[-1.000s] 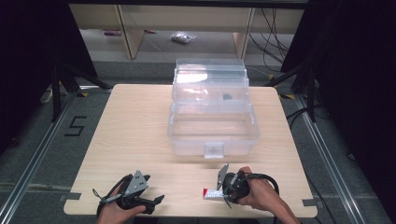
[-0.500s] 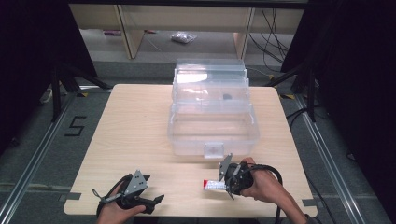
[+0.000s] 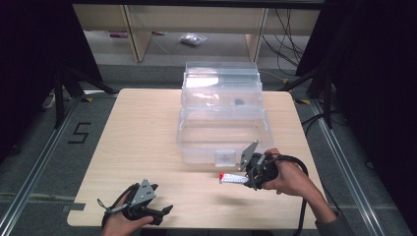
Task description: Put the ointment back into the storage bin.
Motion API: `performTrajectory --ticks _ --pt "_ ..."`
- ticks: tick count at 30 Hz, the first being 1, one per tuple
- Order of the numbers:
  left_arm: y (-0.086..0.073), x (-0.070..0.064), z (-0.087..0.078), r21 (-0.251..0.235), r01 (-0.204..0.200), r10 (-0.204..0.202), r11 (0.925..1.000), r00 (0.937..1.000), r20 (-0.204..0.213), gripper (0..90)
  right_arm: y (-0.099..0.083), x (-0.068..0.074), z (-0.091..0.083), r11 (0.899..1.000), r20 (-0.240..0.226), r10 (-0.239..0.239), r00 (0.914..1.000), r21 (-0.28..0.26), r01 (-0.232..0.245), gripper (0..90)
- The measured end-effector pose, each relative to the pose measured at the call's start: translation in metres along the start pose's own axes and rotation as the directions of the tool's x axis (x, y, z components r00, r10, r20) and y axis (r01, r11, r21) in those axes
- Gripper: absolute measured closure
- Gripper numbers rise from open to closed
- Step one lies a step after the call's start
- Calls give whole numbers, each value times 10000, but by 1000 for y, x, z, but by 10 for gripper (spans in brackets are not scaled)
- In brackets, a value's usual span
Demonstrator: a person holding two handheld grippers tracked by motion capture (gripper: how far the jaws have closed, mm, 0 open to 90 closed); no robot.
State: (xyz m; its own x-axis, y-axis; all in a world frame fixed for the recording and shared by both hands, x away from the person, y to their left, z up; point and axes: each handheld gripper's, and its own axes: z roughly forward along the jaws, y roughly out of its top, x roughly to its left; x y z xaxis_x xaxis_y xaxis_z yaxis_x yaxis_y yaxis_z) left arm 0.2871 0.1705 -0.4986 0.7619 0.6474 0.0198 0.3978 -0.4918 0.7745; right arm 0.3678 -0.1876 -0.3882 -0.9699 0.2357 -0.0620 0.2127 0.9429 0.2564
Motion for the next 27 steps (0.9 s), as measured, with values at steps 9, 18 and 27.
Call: performTrajectory --ticks 9,18,27 --pt "0 0 0 4 45 -45 10000 10000 -13 151 3 -22 -24 9995 92 187 9998 -272 -184 709" --pt "0 1 0 51 -15 16 10000 10000 -75 151 6 -39 -40 9986 300 402 9987 -346 -392 709" --pt "0 1 0 2 -6 6 10000 10000 -34 151 11 -65 -60 9954 569 951 9938 -119 -946 709"
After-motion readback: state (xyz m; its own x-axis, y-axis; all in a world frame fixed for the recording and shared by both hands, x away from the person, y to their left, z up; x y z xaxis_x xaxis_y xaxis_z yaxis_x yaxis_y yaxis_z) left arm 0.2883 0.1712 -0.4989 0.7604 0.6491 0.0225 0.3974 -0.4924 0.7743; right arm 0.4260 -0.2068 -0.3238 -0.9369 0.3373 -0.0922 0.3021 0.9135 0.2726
